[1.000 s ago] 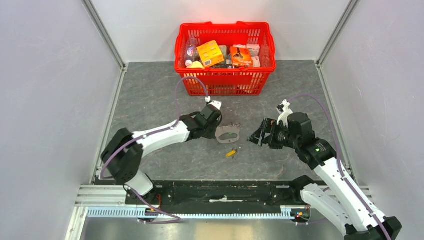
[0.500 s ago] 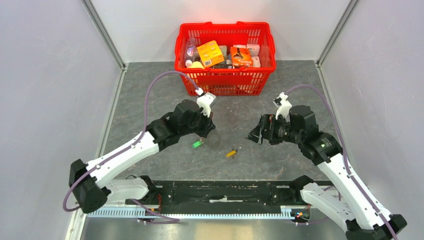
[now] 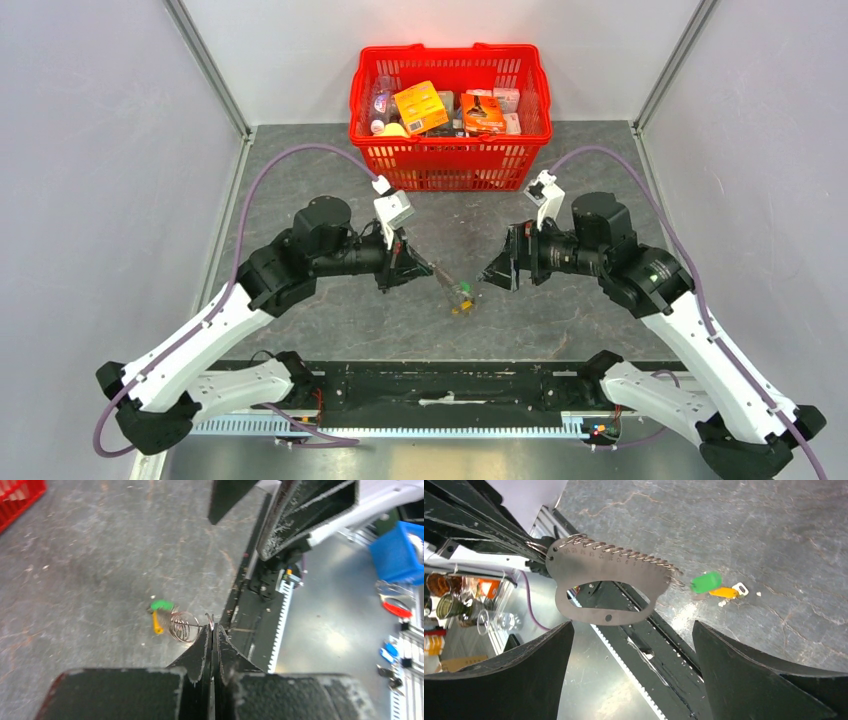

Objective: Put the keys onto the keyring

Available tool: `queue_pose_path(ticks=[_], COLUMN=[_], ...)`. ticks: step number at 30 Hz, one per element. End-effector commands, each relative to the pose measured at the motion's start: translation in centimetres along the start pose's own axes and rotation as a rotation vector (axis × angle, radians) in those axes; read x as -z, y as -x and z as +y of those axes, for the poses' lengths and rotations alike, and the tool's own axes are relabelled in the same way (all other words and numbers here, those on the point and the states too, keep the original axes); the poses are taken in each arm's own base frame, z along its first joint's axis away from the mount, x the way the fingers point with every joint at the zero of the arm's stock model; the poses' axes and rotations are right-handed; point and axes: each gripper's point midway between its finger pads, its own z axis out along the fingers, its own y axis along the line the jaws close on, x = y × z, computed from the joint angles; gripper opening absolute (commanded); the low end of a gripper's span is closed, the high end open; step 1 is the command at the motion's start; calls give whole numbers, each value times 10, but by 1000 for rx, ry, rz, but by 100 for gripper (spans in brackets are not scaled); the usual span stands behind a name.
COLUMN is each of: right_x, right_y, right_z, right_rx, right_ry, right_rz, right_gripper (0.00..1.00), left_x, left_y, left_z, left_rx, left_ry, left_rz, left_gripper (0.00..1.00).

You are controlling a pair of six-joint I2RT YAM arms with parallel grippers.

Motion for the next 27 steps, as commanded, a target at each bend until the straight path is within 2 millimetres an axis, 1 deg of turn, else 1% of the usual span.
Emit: queue_pose_path(ticks=[1,3,6,16,21,27], right_x=[24,33,44,58,55,40], right_y=[12,14,15,10,10,-2], right_z=[40,52,71,118,134,151], right_rx=[132,168,205,280,304,359], right_ry=[132,178,257,477,535,571], right_rz=[-19,-25,-24,7,17,59], right_gripper=[96,96,96,92,87,83], left_x=[18,25,33,43,46,48], left_y=[16,18,21,16,19,23], left_z=[-53,-70,-83,-102,-110,-116], left_rx=[-68,-66,-72,-58,-52,-49], left_ry=[-267,-365,-434,-557,-614,-669], left_rz=[-52,-66,-88,-116,-147,-166], left_gripper=[2,2,2,2,2,2])
